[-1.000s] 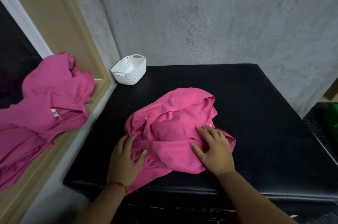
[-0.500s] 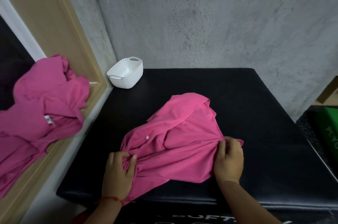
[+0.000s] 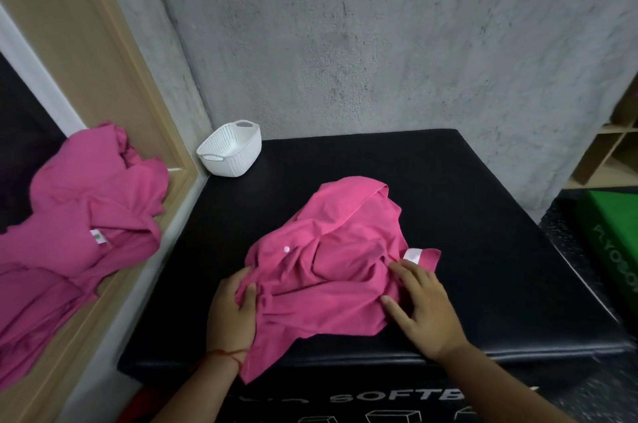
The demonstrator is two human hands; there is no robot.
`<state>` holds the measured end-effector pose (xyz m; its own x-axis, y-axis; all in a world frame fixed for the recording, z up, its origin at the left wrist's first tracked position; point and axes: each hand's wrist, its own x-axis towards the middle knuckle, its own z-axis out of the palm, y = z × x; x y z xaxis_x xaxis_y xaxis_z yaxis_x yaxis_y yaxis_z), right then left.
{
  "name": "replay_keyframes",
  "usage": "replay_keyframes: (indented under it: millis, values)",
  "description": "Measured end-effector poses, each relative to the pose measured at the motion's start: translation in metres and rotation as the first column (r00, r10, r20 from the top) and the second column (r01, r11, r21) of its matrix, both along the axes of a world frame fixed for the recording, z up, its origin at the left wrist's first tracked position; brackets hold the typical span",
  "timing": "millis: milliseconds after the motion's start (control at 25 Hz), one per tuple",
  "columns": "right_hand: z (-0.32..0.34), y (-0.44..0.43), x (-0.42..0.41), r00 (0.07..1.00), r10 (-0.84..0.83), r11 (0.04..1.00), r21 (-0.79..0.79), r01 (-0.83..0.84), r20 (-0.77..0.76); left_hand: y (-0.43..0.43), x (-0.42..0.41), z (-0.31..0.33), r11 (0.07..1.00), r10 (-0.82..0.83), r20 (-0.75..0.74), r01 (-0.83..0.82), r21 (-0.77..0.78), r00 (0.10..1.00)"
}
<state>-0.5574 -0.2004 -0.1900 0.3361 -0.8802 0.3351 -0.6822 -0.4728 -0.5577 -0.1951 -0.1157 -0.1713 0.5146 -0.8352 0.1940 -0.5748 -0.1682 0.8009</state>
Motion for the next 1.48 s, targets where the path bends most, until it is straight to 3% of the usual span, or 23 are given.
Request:
replay_keyframes:
  millis: [80,160,320,440,560,640,680,800,920,1000,1080,1240,1320,1360,1400,1480]
  values:
    - [0.003,0.006,0.003,1.0,0.018,0.995,-0.095,-0.017,0.014,-0.002,-0.031,0.021,0.992,-0.067,0.11,0.079,-0.102,0.992]
    - [0.006,0.009,0.004,0.997,0.048,0.985,-0.171,-0.038,0.057,-0.004,-0.076,0.041,0.949,-0.229,0.173,0.26,-0.18,0.958]
    - [0.008,0.017,0.003,0.971,0.153,0.983,-0.132,-0.13,0.184,-0.012,-0.152,0.052,0.855,-0.499,0.128,0.511,-0.089,0.857]
    - [0.008,0.028,0.001,0.942,0.196,0.98,-0.087,-0.178,0.271,-0.018,-0.185,0.061,0.846,-0.519,-0.22,0.533,0.007,0.826]
    - [0.004,0.035,-0.001,0.94,0.306,0.947,-0.147,-0.284,0.152,-0.027,-0.199,0.072,0.871,-0.386,-0.633,0.491,-0.01,0.672]
    - [0.003,0.033,0.0,0.943,0.328,0.935,-0.162,-0.316,0.058,-0.028,-0.195,0.08,0.866,-0.347,-0.72,0.5,0.001,0.601]
    - [0.001,0.03,0.001,0.952,0.307,0.939,-0.162,-0.303,-0.002,-0.027,-0.189,0.084,0.858,-0.37,-0.689,0.514,0.004,0.623]
    - [-0.01,0.02,0.0,0.968,0.225,0.958,-0.153,-0.24,-0.11,-0.025,-0.148,0.082,0.899,-0.426,-0.377,0.433,-0.071,0.822]
    - [-0.02,0.009,-0.006,0.989,0.117,0.992,-0.052,-0.112,0.092,-0.041,-0.09,0.059,0.989,-0.144,-0.223,0.129,-0.078,0.964]
    - [-0.021,0.003,-0.007,0.981,-0.003,1.0,0.026,-0.003,0.193,-0.052,-0.065,0.04,0.994,0.004,-0.266,0.024,0.104,0.964]
    - [-0.018,-0.001,-0.009,0.98,-0.019,0.998,0.066,0.006,0.197,-0.064,-0.056,0.029,0.962,0.037,-0.352,0.062,0.264,0.935]
    - [0.01,-0.009,-0.021,0.978,0.201,0.969,0.133,-0.208,0.06,-0.088,-0.058,0.039,0.953,-0.062,-0.559,0.215,0.213,0.827]
    - [0.022,-0.011,-0.026,0.959,0.28,0.932,0.252,-0.259,-0.051,-0.098,-0.072,0.043,0.953,-0.113,-0.522,0.24,0.183,0.845]
    - [0.03,-0.01,-0.025,0.952,0.304,0.898,0.344,-0.275,-0.034,-0.101,-0.082,0.043,0.959,-0.13,-0.473,0.232,0.164,0.872]
    - [0.04,-0.008,-0.022,0.95,0.301,0.842,0.444,-0.307,0.085,-0.102,-0.094,0.044,0.959,-0.145,-0.401,0.227,0.167,0.904]
    - [0.057,-0.006,-0.01,0.886,0.135,0.754,0.534,-0.383,0.445,-0.104,-0.126,0.05,0.934,-0.184,-0.212,0.238,0.265,0.96]
